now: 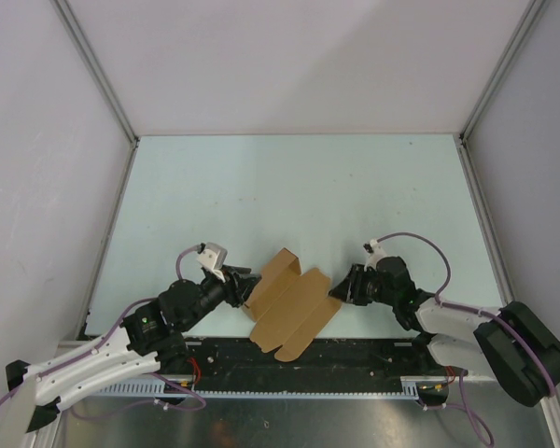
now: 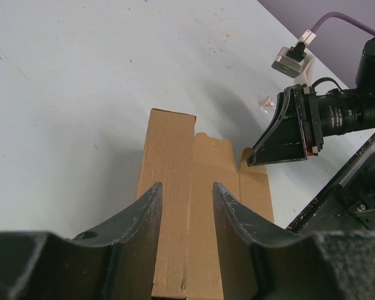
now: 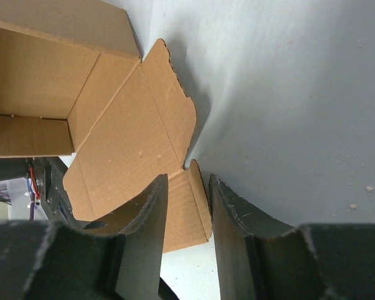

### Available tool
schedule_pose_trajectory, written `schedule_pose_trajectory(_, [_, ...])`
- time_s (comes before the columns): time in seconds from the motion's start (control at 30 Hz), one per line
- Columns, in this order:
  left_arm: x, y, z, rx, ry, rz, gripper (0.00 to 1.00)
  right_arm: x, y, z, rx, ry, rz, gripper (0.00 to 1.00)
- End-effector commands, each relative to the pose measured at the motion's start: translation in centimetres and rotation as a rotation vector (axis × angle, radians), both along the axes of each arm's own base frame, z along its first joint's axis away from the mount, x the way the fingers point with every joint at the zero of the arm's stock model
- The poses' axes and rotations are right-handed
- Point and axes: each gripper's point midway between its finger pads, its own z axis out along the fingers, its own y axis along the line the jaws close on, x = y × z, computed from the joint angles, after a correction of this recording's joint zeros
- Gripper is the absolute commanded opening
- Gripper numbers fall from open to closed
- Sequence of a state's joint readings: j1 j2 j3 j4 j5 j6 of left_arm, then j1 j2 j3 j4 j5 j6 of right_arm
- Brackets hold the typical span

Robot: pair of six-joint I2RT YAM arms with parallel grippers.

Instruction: Fold the paper box

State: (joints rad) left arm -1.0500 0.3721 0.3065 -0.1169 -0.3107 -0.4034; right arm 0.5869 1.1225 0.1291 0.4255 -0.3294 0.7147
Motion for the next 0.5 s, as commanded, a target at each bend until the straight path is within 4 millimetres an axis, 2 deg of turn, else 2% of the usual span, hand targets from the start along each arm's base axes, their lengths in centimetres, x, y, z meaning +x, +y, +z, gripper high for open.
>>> schedule_pose_trajectory(0.0, [0.0, -0.2, 0.6, -0.031, -0.004, 0.004, 0.43, -0.5, 0.0, 0.0, 0.012, 0.003, 0.018, 0.37])
schedule_pose_trajectory(0.23, [0.0, -0.2, 0.7, -0.029, -0.007, 0.001, 0.44, -1.1, -0.5, 0.6, 0.004, -0.025, 0.035, 0.36])
schedule_pose_trajectory(0.47, [0.0, -0.2, 0.7, -0.027, -0.005, 0.0, 0.44, -1.6, -1.0, 0.1, 0.001, -0.012, 0.034, 0.33])
